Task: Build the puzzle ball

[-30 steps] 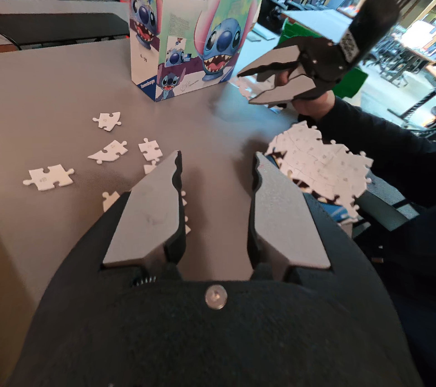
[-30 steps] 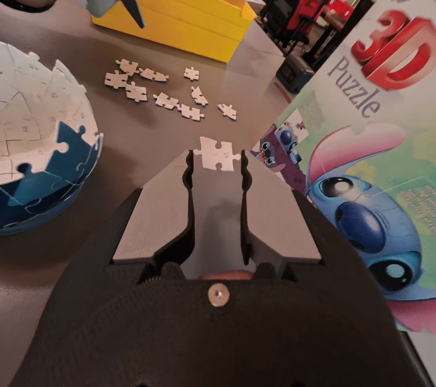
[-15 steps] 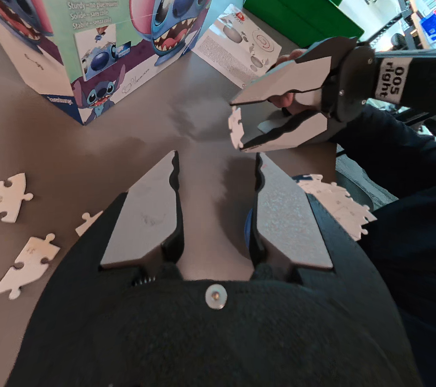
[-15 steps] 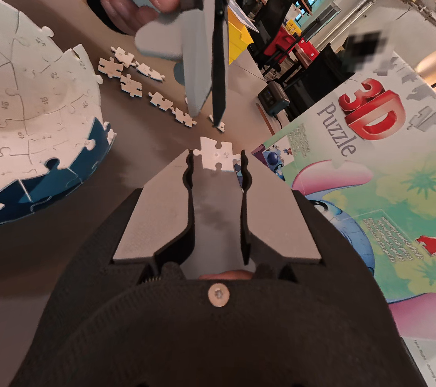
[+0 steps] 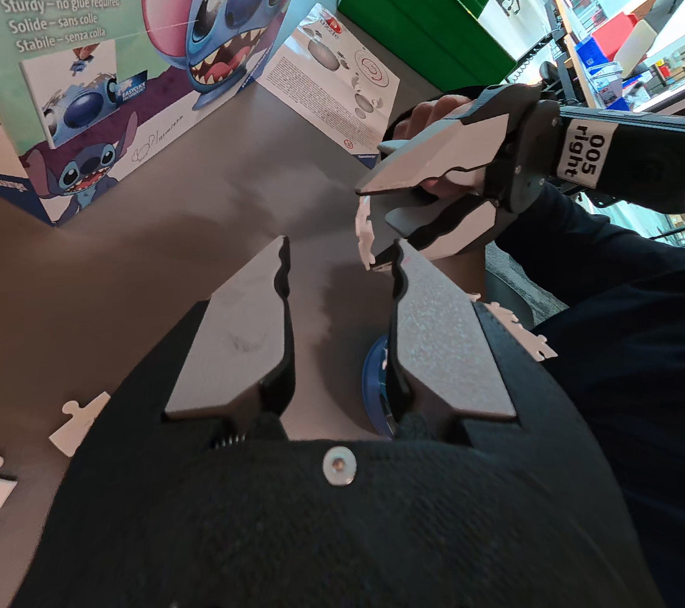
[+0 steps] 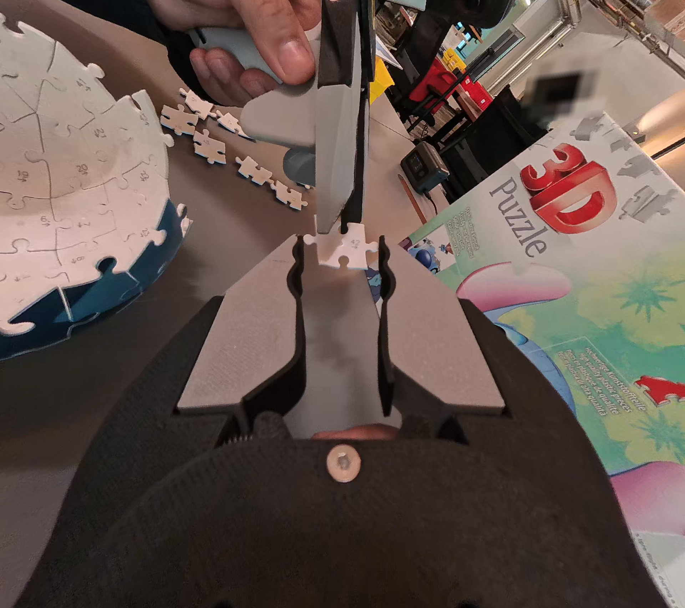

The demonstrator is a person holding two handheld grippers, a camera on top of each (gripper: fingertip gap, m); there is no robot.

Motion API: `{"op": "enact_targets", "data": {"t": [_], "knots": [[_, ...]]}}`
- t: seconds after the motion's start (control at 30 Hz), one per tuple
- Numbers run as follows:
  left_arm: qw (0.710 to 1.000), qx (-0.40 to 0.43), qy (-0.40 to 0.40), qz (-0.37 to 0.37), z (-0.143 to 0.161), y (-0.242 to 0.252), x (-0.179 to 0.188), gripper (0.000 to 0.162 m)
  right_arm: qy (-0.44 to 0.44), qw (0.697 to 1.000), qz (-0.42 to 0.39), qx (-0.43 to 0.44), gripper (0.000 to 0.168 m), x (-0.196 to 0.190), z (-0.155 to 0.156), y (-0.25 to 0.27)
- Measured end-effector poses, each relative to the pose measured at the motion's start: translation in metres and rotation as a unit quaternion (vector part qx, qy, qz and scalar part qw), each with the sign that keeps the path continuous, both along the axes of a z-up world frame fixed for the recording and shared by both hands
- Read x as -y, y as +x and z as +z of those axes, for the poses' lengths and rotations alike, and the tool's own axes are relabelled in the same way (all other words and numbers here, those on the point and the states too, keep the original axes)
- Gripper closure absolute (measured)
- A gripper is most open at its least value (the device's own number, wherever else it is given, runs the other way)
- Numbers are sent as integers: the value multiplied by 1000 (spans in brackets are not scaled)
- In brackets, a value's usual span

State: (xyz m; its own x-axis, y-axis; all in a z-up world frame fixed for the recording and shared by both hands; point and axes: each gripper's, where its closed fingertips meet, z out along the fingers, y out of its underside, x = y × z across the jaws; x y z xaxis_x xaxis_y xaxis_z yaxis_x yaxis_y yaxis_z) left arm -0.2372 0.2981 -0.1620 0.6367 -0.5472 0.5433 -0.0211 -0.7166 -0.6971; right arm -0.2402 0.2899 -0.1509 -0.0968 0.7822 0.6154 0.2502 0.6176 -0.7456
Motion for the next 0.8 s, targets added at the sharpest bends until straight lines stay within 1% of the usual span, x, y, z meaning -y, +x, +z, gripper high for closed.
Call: {"op": "enact_targets", "data": {"t": [0.07, 0.1, 0.2, 0.33, 0.37, 0.43, 0.6, 0.67, 0.8], "knots": [[1000, 7, 0, -4, 2, 1, 1, 118, 1, 1000, 1, 0, 131, 1, 0, 0], [1000, 13, 0, -9, 3, 2, 2, 127, 2, 1000, 1, -2, 131, 1, 1, 0], [999, 27, -2, -30, 6, 8, 8, 159, 4, 1000, 0, 0, 131, 2, 0, 0], [999, 22, -9, -30, 4, 7, 10, 162, -7, 1000, 14, -1, 132, 6, 0, 1], [1000, 9, -7, -27, 1, 4, 11, 162, -16, 1000, 22, -4, 138, 7, 2, 2], [999, 11, -4, -36, 4, 3, 17, 162, -41, 998, 39, -11, 144, 10, 6, 4], [999, -6, 10, -33, 16, -9, 26, 162, -120, 991, 57, -13, 144, 8, 12, 5], [999, -19, 10, -43, 21, -11, 32, 162, -156, 985, 77, -12, 144, 12, 17, 4], [997, -47, 25, -47, 33, -10, 42, 162, -241, 961, 137, -2, 146, 32, 33, -3]]}}
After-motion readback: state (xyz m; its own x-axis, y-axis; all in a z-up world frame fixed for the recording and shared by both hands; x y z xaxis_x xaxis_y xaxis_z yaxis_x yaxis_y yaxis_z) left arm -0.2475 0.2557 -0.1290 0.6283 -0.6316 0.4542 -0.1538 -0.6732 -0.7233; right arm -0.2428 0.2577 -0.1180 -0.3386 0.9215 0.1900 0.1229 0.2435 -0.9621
